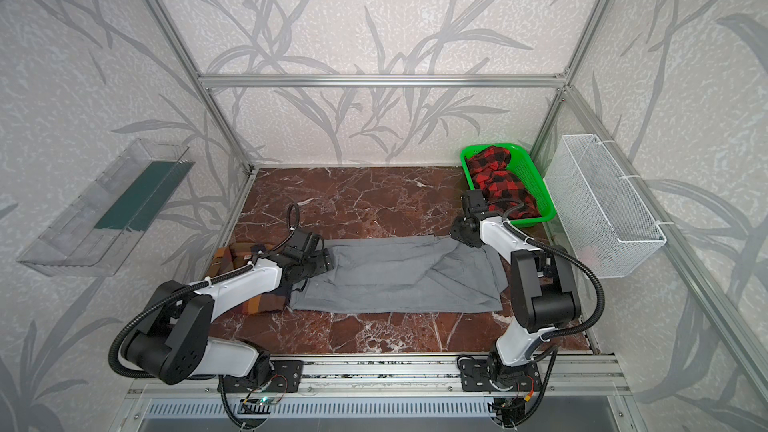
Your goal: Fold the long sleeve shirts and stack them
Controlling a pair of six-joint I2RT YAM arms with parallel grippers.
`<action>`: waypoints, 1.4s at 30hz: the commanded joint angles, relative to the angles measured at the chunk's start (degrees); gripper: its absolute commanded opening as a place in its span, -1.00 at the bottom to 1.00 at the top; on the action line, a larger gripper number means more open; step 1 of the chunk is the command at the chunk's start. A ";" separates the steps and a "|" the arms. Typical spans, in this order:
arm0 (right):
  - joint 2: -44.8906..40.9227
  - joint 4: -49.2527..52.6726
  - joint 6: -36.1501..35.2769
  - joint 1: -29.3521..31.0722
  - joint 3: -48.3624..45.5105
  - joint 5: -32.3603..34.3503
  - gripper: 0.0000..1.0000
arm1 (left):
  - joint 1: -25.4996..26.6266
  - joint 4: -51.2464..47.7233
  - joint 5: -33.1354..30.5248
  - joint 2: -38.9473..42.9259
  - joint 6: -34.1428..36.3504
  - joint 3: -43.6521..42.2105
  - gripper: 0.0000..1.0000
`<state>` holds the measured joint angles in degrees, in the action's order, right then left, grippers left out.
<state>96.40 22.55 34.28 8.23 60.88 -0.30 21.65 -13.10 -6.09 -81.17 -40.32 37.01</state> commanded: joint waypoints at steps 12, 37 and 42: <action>-6.93 -5.45 0.67 -0.28 -10.50 2.05 -1.00 | 0.19 2.56 -2.24 -0.05 -3.39 -4.75 0.71; -29.28 -10.31 0.92 -1.98 -23.99 -3.16 0.01 | 0.15 -7.61 -6.88 11.51 -1.15 1.21 0.79; -32.03 -10.64 -2.45 -0.80 -22.94 -10.19 0.19 | 0.15 -3.68 -6.21 12.75 2.35 2.22 0.81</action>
<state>65.47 10.90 35.16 6.74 36.93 -5.28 21.87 -16.91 -11.33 -68.18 -40.47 38.06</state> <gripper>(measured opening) 0.591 0.906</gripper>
